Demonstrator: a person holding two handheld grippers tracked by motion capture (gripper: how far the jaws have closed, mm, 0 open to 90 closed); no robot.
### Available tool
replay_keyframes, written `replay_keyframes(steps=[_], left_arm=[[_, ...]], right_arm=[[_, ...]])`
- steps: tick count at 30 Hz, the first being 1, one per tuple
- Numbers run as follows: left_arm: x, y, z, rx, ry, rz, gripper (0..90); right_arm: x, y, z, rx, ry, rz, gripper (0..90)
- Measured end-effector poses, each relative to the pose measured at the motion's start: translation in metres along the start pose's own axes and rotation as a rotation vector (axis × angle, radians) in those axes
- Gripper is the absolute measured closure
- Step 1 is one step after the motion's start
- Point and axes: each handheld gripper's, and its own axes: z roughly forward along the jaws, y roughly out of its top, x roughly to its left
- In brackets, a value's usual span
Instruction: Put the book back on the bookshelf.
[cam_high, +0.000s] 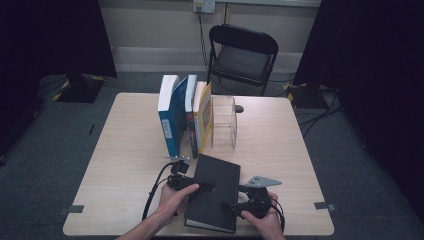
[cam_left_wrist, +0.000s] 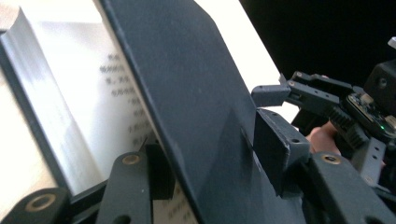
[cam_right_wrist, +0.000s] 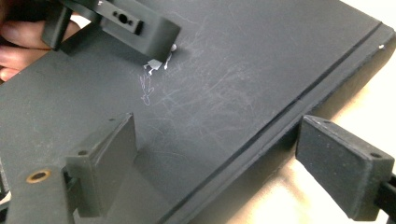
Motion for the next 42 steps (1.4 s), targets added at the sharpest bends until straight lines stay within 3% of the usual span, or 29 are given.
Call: replay_keyframes(steps=[2, 5, 9, 13, 14, 18, 24, 29, 34, 38, 42], left_arm=[[0.000, 0.001, 0.000, 0.012, -0.003, 0.008, 52.6], [0.000, 0.003, -0.002, 0.000, -0.050, 0.015, 59.9], [-0.010, 0.006, -0.004, 0.006, -0.016, 0.099, 61.5], [-0.014, 0.003, -0.006, -0.014, -0.010, 0.124, 61.5], [-0.018, 0.003, -0.009, -0.023, 0.000, 0.154, 61.4], [-0.031, 0.001, -0.013, -0.041, 0.022, 0.210, 61.6], [-0.047, 0.000, -0.018, -0.059, 0.041, 0.306, 62.0], [-0.054, -0.002, -0.022, -0.060, 0.041, 0.365, 61.8], [-0.058, -0.002, -0.025, -0.049, 0.027, 0.410, 61.7], [-0.062, -0.001, -0.028, -0.054, 0.013, 0.455, 61.8], [-0.071, 0.002, -0.035, -0.098, -0.022, 0.534, 65.8]], right_arm=[[-0.001, 0.000, 0.000, -0.001, 0.003, -0.001, 11.3], [-0.002, 0.000, 0.001, -0.001, 0.011, -0.005, 10.6], [-0.006, 0.001, 0.000, 0.000, 0.039, 0.007, 9.0], [-0.010, 0.002, 0.001, 0.006, 0.057, 0.024, 8.2], [-0.012, 0.002, 0.000, 0.005, 0.061, 0.030, 8.1], [-0.017, 0.003, -0.002, -0.001, 0.092, 0.062, 7.9], [-0.034, 0.005, -0.003, 0.018, 0.197, 0.142, 7.8], [-0.042, 0.005, -0.001, 0.016, 0.273, 0.162, 7.6], [-0.048, 0.008, 0.008, 0.018, 0.405, 0.193, 7.9], [-0.044, 0.011, 0.004, 0.025, 0.387, 0.174, 8.9], [-0.034, 0.019, -0.009, -0.021, 0.329, 0.095, 10.9]])
